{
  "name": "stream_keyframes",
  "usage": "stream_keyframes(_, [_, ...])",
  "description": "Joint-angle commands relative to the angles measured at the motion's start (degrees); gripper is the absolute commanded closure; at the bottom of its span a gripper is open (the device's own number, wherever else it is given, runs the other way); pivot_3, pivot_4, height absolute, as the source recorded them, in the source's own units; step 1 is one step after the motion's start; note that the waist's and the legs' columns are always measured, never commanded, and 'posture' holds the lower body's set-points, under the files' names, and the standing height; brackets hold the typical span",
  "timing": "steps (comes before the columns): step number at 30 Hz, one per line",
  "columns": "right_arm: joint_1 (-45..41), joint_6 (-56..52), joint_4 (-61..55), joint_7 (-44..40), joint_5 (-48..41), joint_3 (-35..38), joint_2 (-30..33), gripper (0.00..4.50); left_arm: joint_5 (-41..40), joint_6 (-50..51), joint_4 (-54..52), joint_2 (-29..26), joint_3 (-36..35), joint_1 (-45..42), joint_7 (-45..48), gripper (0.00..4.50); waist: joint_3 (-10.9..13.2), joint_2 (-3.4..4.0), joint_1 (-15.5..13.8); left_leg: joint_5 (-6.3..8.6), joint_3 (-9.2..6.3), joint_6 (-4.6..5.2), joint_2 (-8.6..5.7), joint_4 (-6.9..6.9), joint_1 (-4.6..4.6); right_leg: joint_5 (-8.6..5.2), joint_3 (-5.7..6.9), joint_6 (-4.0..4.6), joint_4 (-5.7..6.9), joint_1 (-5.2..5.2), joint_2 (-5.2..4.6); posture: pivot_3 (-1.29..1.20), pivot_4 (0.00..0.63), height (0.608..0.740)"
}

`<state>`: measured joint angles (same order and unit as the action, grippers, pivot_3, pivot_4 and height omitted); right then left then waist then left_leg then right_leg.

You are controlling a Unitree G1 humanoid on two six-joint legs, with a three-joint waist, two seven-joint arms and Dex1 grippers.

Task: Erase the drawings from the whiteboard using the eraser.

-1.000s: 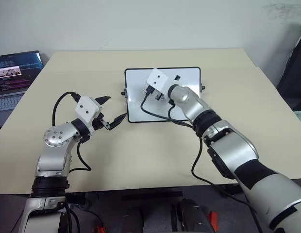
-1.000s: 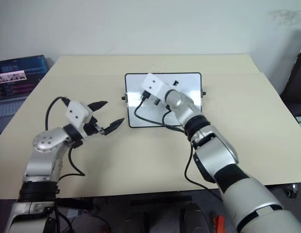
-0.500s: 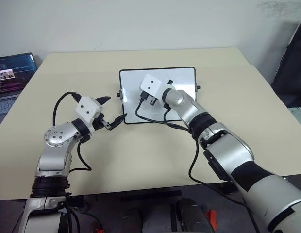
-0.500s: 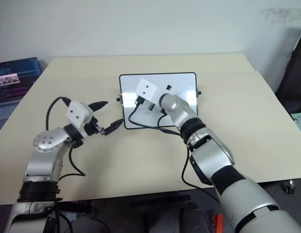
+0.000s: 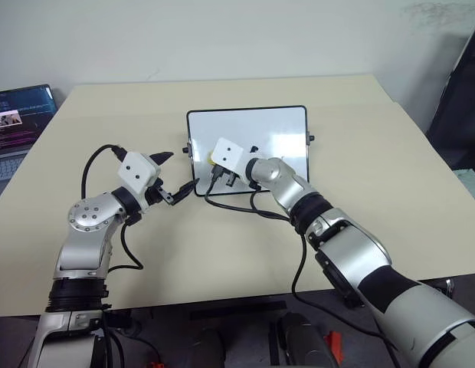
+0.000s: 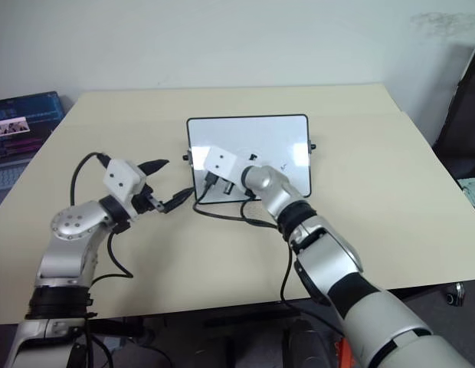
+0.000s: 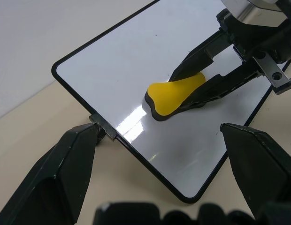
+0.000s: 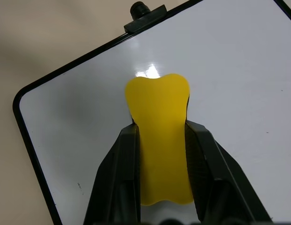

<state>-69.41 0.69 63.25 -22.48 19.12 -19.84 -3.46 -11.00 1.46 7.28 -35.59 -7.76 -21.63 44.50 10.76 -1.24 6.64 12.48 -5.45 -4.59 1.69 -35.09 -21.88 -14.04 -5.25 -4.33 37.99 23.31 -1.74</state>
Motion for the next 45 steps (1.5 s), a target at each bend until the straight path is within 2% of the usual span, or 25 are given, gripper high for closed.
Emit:
stream_keyframes(1, [0.6, -1.8, 1.1, 1.3, 0.3, 0.3, 0.1, 3.52, 0.0, -0.2, -1.5, -1.0, -0.3, -0.7, 0.0, 0.0, 0.0, 0.0, 0.0, 0.0, 0.0, 0.0, 0.0, 0.0, 0.0, 0.0, 0.0, 0.0, 0.0, 0.0, 0.0, 0.0, 0.15, 0.74])
stream_keyframes(8, [-2.4, -0.5, 3.5, 9.3, 0.6, 1.6, 0.6, 3.52, 0.1, -0.1, -1.6, -1.0, -0.2, -0.8, -0.1, 0.0, 0.0, 0.0, -0.1, -0.03, -0.03, 0.03, 0.01, -0.01, 0.0, -0.02, 0.0, -0.05, 0.01, 0.0, 0.03, 0.0, 0.15, 0.74])
stream_keyframes(12, [-4.4, 1.4, 5.2, 16.9, -0.2, 3.5, 1.5, 3.52, 0.0, 0.3, -2.1, -1.0, -0.4, -0.5, -0.3, 0.0, 0.0, 0.0, -0.5, -0.12, -0.13, 0.17, 0.0, -0.01, -0.06, -0.01, -0.03, -0.03, -0.01, 0.0, 0.11, 0.0, 0.15, 0.74])
stream_keyframes(17, [-5.8, 1.9, 6.4, 20.1, -0.4, 4.7, 2.1, 3.52, -0.1, 0.3, -2.0, -1.2, -0.7, -0.6, -0.4, 0.0, 0.0, 0.0, -0.4, -0.12, -0.15, 0.17, 0.0, 0.07, -0.11, -0.02, -0.06, 0.02, -0.1, 0.02, 0.13, 0.0, 0.15, 0.74])
stream_keyframes(22, [-6.4, 1.5, 5.6, 15.0, -1.1, 5.1, 1.9, 3.52, -0.5, 0.6, -2.1, -0.8, -0.5, -0.9, -0.4, 0.0, 0.0, 0.0, -0.2, -0.11, -0.14, 0.18, 0.02, 0.21, -0.14, 0.0, -0.06, 0.14, -0.12, 0.1, 0.14, 0.0, 0.15, 0.74])
stream_keyframes(24, [-6.2, 1.5, 3.8, 10.3, -3.0, 6.1, 1.6, 3.52, -0.7, 0.7, -2.1, -0.8, -0.5, -1.0, -0.3, 0.0, 0.0, 0.0, -0.2, -0.11, -0.14, 0.18, 0.01, 0.21, -0.15, 0.0, -0.06, 0.12, -0.14, 0.1, 0.14, 0.0, 0.15, 0.74])
stream_keyframes(27, [-4.6, -1.3, -10.9, -3.3, -10.2, 8.8, 2.1, 3.52, -2.7, 3.6, -2.9, -1.0, -0.5, -0.6, 1.3, 0.0, 0.1, 0.04, -0.1, -0.11, -0.15, 0.18, 0.03, 0.22, -0.24, -0.03, -0.05, 0.08, -0.16, 0.17, 0.17, 0.0, 0.15, 0.74])
stream_keyframes(31, [-1.4, -9.5, -26.8, -9.3, -15.9, 11.2, 4.0, 3.52, -6.8, 7.0, -4.5, -0.1, -1.4, -0.6, 2.8, 0.0, 0.1, 0.03, -0.2, -0.12, -0.28, 0.17, 0.05, 0.17, -0.91, 0.1, 0.04, 0.27, -0.05, 0.76, 0.18, 0.0, 0.15, 0.74])
stream_keyframes(36, [3.2, -19.3, -43.2, -14.4, -18.2, 11.9, 11.2, 3.52, -9.0, 10.6, -5.5, -0.5, -1.1, -1.7, 3.5, 0.0, 0.1, 0.03, -1.2, -0.11, -0.49, 0.16, 0.05, 0.19, -1.07, 0.09, 0.28, 0.31, -0.13, 0.81, 0.16, 0.0, 0.15, 0.74])
stream_keyframes(39, [9.5, -23.9, -52.9, -19.9, -16.6, 10.6, 21.3, 3.52, -8.7, 12.4, -5.5, -2.5, -0.3, -1.9, 5.5, 0.0, 0.1, 0.02, -2.1, -0.11, -0.48, 0.15, 0.05, 0.19, -1.1, 0.08, 0.31, 0.3, -0.22, 0.78, 0.15, 0.0, 0.15, 0.74])
stream_keyframes(42, [14.7, -27.2, -59.2, -23.8, -17.5, 10.2, 28.1, 3.53, -8.9, 13.6, -5.1, -4.4, -0.7, -2.4, 6.8, 0.0, 0.1, 0.03, -2.0, -0.1, -0.44, 0.15, 0.04, 0.19, -1.1, 0.07, 0.3, 0.3, -0.26, 0.78, 0.14, 0.0, 0.15, 0.74])
stream_keyframes(45, [18.8, -30.4, -62.8, -25.1, -18.4, 11.5, 32.2, 3.53, -9.0, 14.2, -4.7, -6.0, -1.0, -3.0, 7.8, 0.0, 0.1, 0.04, -1.3, -0.1, -0.37, 0.16, 0.05, 0.21, -1.05, 0.06, 0.2, 0.32, -0.22, 0.82, 0.16, 0.0, 0.15, 0.74])
